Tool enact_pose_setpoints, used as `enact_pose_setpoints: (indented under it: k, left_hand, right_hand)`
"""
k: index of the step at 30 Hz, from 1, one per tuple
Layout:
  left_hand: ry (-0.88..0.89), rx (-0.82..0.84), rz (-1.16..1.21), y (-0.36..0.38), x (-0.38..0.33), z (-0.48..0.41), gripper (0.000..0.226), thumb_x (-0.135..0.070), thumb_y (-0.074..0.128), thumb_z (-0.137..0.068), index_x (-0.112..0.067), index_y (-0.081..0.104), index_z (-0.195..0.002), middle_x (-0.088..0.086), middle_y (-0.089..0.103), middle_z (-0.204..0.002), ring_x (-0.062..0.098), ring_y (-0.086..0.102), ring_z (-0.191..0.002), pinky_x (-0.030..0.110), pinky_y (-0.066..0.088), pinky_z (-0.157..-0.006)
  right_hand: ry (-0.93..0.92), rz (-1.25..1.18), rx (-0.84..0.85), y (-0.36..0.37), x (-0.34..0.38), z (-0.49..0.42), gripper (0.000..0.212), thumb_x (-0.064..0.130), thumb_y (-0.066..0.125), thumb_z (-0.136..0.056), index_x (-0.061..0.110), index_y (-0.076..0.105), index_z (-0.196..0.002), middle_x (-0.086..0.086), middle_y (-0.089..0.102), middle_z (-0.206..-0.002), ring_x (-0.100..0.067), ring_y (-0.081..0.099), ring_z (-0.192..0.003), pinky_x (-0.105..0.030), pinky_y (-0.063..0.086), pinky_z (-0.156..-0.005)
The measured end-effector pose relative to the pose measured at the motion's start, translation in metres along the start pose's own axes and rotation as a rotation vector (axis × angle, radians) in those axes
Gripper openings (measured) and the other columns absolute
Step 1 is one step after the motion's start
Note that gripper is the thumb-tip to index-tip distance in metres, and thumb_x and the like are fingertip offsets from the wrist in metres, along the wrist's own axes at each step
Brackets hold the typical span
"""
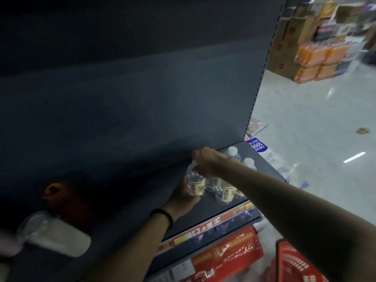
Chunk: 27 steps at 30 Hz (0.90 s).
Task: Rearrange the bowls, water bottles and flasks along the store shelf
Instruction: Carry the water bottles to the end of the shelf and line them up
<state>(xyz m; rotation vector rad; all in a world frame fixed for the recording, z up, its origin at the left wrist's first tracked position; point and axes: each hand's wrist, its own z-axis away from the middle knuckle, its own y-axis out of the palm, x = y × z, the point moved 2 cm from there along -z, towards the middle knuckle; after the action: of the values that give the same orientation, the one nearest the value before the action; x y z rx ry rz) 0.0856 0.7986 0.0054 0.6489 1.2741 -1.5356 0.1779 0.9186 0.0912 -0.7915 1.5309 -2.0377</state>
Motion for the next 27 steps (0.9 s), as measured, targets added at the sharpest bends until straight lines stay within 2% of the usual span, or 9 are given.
enact_pose_setpoints:
  k: [3,5,8,12,14,17,21,23,27]
  left_hand:
    - [0.014,0.013,-0.027,0.004,-0.004,0.0,0.063,0.003,0.064,-0.094,-0.046,0.041,-0.126,-0.027,0.058,-0.108,-0.01,0.059,-0.095,0.005,0.047,-0.073]
    - [0.032,-0.014,-0.022,0.006,-0.004,-0.003,0.06,0.003,0.067,-0.091,-0.048,0.047,-0.118,-0.022,0.063,-0.111,-0.006,0.06,-0.098,0.011,0.05,-0.079]
    - [0.033,-0.054,-0.005,0.007,-0.007,-0.005,0.069,-0.003,0.071,-0.087,-0.049,0.043,-0.131,-0.01,0.067,-0.132,-0.008,0.059,-0.107,0.027,0.053,-0.096]
    - [0.045,-0.05,-0.01,0.012,-0.012,-0.003,0.073,0.002,0.069,-0.087,-0.049,0.042,-0.132,-0.017,0.064,-0.12,-0.003,0.061,-0.104,0.038,0.058,-0.101]
    - [0.057,-0.049,-0.006,0.012,-0.012,-0.004,0.072,0.005,0.068,-0.086,-0.05,0.044,-0.127,-0.019,0.064,-0.118,0.0,0.063,-0.105,0.03,0.058,-0.096]
    - [0.086,-0.039,-0.012,0.013,-0.011,-0.005,0.071,0.01,0.067,-0.088,-0.052,0.046,-0.114,-0.023,0.062,-0.109,-0.008,0.064,-0.096,0.008,0.052,-0.079]
    - [0.084,-0.04,0.017,0.016,-0.01,-0.003,0.072,0.008,0.07,-0.088,-0.053,0.046,-0.118,-0.022,0.063,-0.118,0.0,0.064,-0.105,0.013,0.052,-0.083]
    - [0.073,-0.047,0.022,0.016,-0.009,-0.004,0.074,0.006,0.072,-0.087,-0.053,0.043,-0.121,-0.018,0.065,-0.124,0.0,0.063,-0.107,0.016,0.052,-0.086]
    - [0.068,-0.063,0.0,0.017,-0.009,-0.005,0.076,0.006,0.072,-0.087,-0.05,0.041,-0.128,-0.022,0.061,-0.123,-0.004,0.061,-0.108,0.01,0.048,-0.085]
  right_hand:
    - [-0.014,-0.003,0.007,-0.003,-0.007,-0.003,0.033,0.03,0.065,-0.103,0.007,0.063,-0.127,-0.015,0.067,-0.125,-0.034,0.069,-0.11,-0.033,0.044,-0.076]
    - [-0.024,-0.018,0.015,-0.002,-0.009,-0.004,0.037,0.034,0.066,-0.103,0.007,0.062,-0.129,-0.013,0.065,-0.126,-0.032,0.067,-0.112,-0.033,0.043,-0.077]
    - [-0.037,-0.019,0.033,0.002,-0.013,-0.005,0.042,0.038,0.066,-0.104,0.006,0.061,-0.13,-0.011,0.062,-0.125,-0.028,0.064,-0.111,-0.033,0.043,-0.079]
    - [-0.041,-0.016,0.028,0.007,-0.019,-0.01,0.042,0.039,0.069,-0.101,0.006,0.064,-0.126,-0.014,0.065,-0.125,-0.03,0.065,-0.113,-0.032,0.044,-0.079]
    - [-0.048,-0.001,0.021,0.008,-0.02,-0.011,0.043,0.04,0.069,-0.101,0.006,0.063,-0.126,-0.013,0.064,-0.125,-0.031,0.065,-0.114,-0.033,0.044,-0.079]
    - [-0.06,0.001,0.006,0.008,-0.019,-0.009,0.041,0.036,0.069,-0.102,0.007,0.062,-0.129,-0.012,0.063,-0.126,-0.03,0.064,-0.114,-0.033,0.043,-0.079]
    - [-0.081,0.015,-0.027,0.01,-0.02,-0.01,0.029,0.031,0.069,-0.1,0.01,0.066,-0.12,-0.008,0.068,-0.116,-0.027,0.067,-0.105,-0.032,0.043,-0.075]
    - [-0.073,-0.009,-0.039,0.007,-0.019,-0.008,0.027,0.028,0.071,-0.099,0.01,0.067,-0.119,-0.003,0.063,-0.106,-0.024,0.065,-0.098,-0.032,0.043,-0.074]
    - [-0.033,-0.024,-0.01,0.006,-0.019,-0.007,0.032,0.033,0.072,-0.099,0.011,0.066,-0.123,-0.007,0.068,-0.116,-0.019,0.055,-0.09,-0.031,0.042,-0.075]
